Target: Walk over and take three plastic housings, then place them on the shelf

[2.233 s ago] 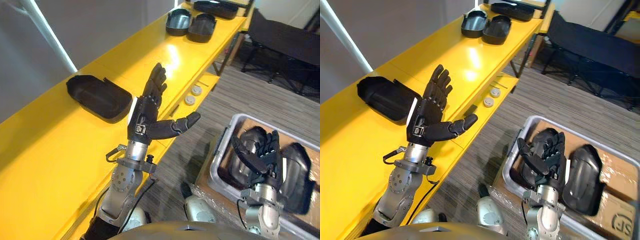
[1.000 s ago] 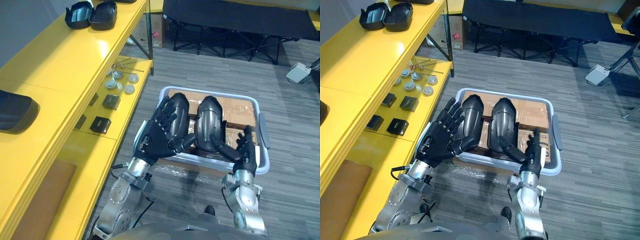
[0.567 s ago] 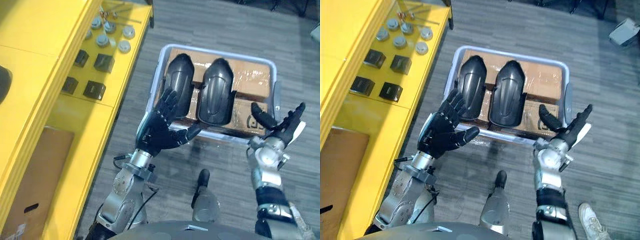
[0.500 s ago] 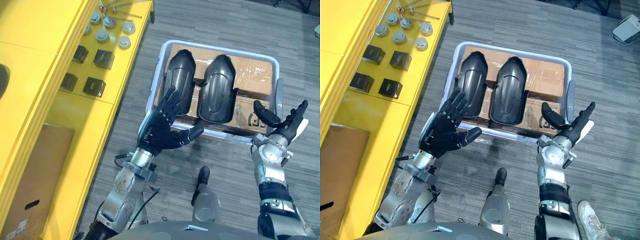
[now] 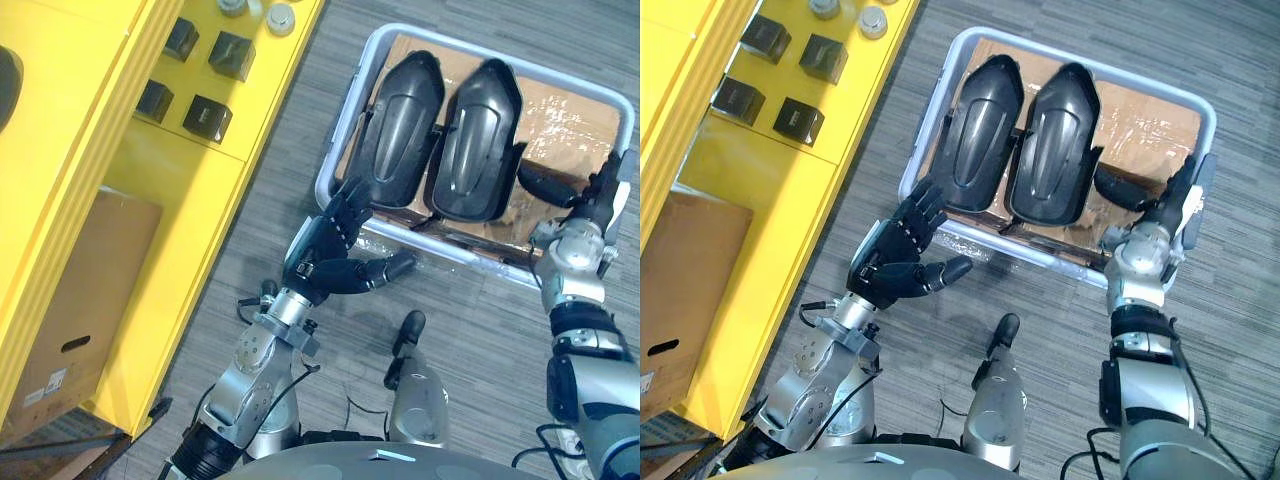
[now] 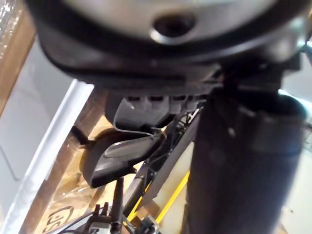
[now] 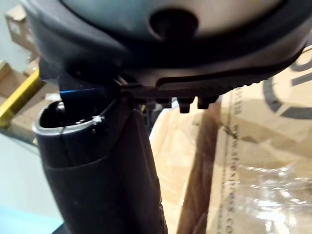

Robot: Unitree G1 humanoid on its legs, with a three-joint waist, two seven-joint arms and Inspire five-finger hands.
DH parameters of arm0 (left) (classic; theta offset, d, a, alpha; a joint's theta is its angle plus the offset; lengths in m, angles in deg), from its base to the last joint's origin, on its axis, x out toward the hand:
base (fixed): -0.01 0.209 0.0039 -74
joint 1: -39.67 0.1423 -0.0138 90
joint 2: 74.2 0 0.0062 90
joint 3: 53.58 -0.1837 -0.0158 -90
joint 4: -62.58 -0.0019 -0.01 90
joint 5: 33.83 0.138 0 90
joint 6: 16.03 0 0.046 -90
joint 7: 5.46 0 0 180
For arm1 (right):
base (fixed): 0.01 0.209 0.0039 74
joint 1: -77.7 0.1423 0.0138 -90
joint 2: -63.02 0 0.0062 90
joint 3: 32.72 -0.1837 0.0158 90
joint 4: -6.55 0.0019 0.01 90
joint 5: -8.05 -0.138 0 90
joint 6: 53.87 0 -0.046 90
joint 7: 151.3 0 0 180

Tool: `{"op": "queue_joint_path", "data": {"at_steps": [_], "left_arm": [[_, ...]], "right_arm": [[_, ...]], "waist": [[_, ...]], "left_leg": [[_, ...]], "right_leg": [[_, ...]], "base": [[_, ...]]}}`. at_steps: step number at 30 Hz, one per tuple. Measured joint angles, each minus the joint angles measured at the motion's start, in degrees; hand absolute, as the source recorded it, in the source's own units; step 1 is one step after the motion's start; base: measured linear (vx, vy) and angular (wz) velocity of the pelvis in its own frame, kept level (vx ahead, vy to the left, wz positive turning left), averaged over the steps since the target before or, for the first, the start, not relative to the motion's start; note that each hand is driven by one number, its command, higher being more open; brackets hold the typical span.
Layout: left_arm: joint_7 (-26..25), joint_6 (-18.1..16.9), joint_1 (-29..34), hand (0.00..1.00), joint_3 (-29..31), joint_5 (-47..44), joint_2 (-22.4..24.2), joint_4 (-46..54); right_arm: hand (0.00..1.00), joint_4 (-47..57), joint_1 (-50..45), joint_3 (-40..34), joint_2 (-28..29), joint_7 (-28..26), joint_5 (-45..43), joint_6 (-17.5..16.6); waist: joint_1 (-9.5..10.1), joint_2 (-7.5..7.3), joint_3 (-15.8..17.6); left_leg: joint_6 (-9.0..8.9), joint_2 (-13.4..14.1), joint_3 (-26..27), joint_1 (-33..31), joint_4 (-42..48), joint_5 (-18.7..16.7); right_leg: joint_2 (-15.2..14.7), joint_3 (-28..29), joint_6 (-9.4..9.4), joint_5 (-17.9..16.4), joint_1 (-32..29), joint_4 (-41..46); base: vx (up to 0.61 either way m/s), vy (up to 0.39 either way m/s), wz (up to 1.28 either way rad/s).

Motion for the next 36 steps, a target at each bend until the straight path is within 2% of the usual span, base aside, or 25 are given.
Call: {"op": "queue_joint_path", "data": {"at_steps": [3,9,13,18,21,22,27,32,36], "left_arm": [[0.0,-0.1,0.1,1.0,-0.1,0.0,0.1,-0.2],[0.2,-0.3,0.3,1.0,-0.1,0.0,0.2,-0.2],[0.7,-0.4,0.5,1.0,-0.1,0.0,0.1,-0.2],[0.8,-1.0,1.6,1.0,-0.1,0.0,0.2,-0.2],[0.8,-1.1,2.3,1.0,0.0,0.0,0.2,-0.2],[0.8,-1.1,2.4,1.0,0.0,0.0,0.2,-0.2],[0.8,-1.1,2.4,1.0,0.0,0.0,0.0,-0.2],[0.8,-1.1,2.4,1.0,0.0,0.0,-0.5,-0.2],[0.8,-1.1,2.5,1.0,-0.1,0.0,-0.6,-0.3]], "right_arm": [[1.0,-0.5,1.6,0.8,-0.7,-0.2,0.0,-0.2],[1.0,-0.6,1.9,1.0,-0.9,0.2,1.2,-1.1],[1.0,-0.1,2.0,0.8,-1.8,3.4,3.7,-2.1],[1.0,8.6,1.9,-0.5,-2.2,8.8,7.3,-2.2],[1.0,14.1,1.3,-1.8,-5.1,9.9,7.7,-3.3],[1.0,16.7,0.9,-2.9,-6.5,9.8,7.7,-4.5],[1.0,19.4,0.6,-2.6,-6.5,6.7,7.7,-4.5],[1.0,18.9,-0.2,1.7,-6.2,1.6,7.7,-2.8],[1.0,14.0,0.7,5.9,-6.2,-1.8,7.7,-0.9]], "waist": [[0.44,0.01,0.0],[0.31,-0.01,0.0],[0.42,-0.12,0.1],[-0.72,-0.2,0.1],[-1.08,-0.24,0.2],[-1.35,-0.27,0.2],[-2.11,-0.84,0.5],[-1.57,-0.86,0.5],[-0.29,-0.85,0.5]], "left_leg": [[0.23,0.0,0.0,0.1,-0.6,0.7],[0.54,0.0,0.0,2.0,-3.2,2.3],[0.42,0.0,0.1,2.2,-3.9,2.9],[0.4,0.0,1.2,3.3,-3.9,2.9],[0.39,0.0,1.9,4.0,-3.9,2.9],[0.39,0.0,2.1,4.1,-3.9,2.9],[0.38,0.1,2.3,4.1,-3.9,2.9],[0.37,0.1,2.3,3.9,-3.9,2.9],[0.26,0.0,1.9,3.4,-3.9,3.1]], "right_leg": [[-0.1,-0.1,0.07,-0.1,-0.2,0.4],[-0.6,0.0,0.39,-2.6,-0.8,4.1],[-0.7,0.3,0.4,-2.5,-1.1,4.4],[-0.8,1.3,0.41,-2.5,-1.0,4.8],[-0.8,1.9,0.43,-2.5,-0.8,4.8],[-0.8,1.9,0.43,-2.5,-0.7,4.8],[-0.8,2.2,0.5,-2.3,-0.8,4.7],[-0.7,2.2,0.52,-2.0,-0.7,4.2],[-0.7,1.4,0.52,-2.0,-0.6,4.1]], "base": [[-0.01,-0.011,0.01],[-0.03,-0.035,0.04],[-0.03,-0.021,0.0],[-0.01,-0.025,-0.08],[-0.02,-0.025,-0.08],[0.0,0.0,0.0],[0.0,0.0,0.0],[0.0,-0.006,0.0],[0.01,-0.022,0.06]]}}
